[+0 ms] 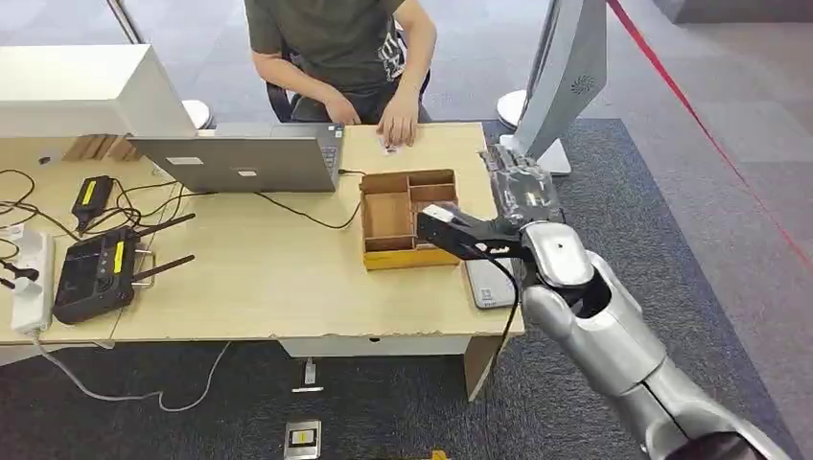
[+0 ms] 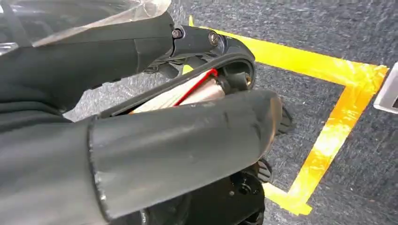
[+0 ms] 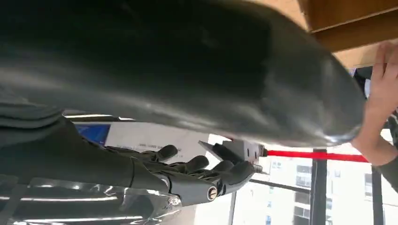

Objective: Pass the card to the sensor for recognition and then transmit it.

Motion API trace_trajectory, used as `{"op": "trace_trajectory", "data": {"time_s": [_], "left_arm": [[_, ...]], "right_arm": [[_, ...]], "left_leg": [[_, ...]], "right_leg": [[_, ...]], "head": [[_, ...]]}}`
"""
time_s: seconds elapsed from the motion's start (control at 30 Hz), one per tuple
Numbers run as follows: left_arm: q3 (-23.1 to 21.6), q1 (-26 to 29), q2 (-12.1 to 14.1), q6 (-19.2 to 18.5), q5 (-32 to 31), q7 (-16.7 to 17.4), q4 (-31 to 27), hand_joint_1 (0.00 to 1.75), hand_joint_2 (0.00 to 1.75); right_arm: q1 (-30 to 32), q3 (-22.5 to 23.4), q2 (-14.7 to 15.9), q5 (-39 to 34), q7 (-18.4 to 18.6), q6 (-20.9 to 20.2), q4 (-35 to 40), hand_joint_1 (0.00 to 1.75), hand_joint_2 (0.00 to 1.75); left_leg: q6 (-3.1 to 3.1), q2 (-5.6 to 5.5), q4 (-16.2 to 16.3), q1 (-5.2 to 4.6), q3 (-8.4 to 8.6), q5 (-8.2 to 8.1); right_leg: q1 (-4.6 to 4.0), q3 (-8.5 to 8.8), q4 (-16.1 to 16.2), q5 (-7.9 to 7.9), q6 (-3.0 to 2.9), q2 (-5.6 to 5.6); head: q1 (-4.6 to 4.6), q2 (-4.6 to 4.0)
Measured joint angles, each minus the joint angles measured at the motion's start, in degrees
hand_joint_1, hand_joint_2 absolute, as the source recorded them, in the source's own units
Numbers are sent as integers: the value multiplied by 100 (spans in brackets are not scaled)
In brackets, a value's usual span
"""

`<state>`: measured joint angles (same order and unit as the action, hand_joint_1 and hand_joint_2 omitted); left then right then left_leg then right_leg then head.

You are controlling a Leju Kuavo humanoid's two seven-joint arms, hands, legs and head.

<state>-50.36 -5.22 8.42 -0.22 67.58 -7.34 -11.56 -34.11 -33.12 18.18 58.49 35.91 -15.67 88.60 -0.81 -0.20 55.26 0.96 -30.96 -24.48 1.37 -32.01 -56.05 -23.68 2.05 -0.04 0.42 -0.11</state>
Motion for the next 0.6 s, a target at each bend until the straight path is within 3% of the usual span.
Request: {"op": "trace_trajectory", "data": {"time_s": [0.13,0.27,0.6], "left_arm": [[-66,-9,31,-83,-230,-199,0,0,0],[-136,-10,33,-99,-263,-367,2,0,0],[-184,-37,29,-3,-121,-286,0,0,0]], "right_arm": [[271,118,337,-414,92,147,554,0,0],[846,282,591,-759,282,1118,1184,0,0],[1904,468,752,-715,168,2104,1970,0,0]], "left_leg": [[0,0,0,1,3,0],[-1,-1,0,1,1,-3],[-2,1,-3,4,0,-6]], "right_leg": [[-1,2,0,0,0,0],[-1,2,0,-1,0,0],[-3,6,0,-9,-2,1]], "head": [[0,0],[0,0],[0,0]]}}
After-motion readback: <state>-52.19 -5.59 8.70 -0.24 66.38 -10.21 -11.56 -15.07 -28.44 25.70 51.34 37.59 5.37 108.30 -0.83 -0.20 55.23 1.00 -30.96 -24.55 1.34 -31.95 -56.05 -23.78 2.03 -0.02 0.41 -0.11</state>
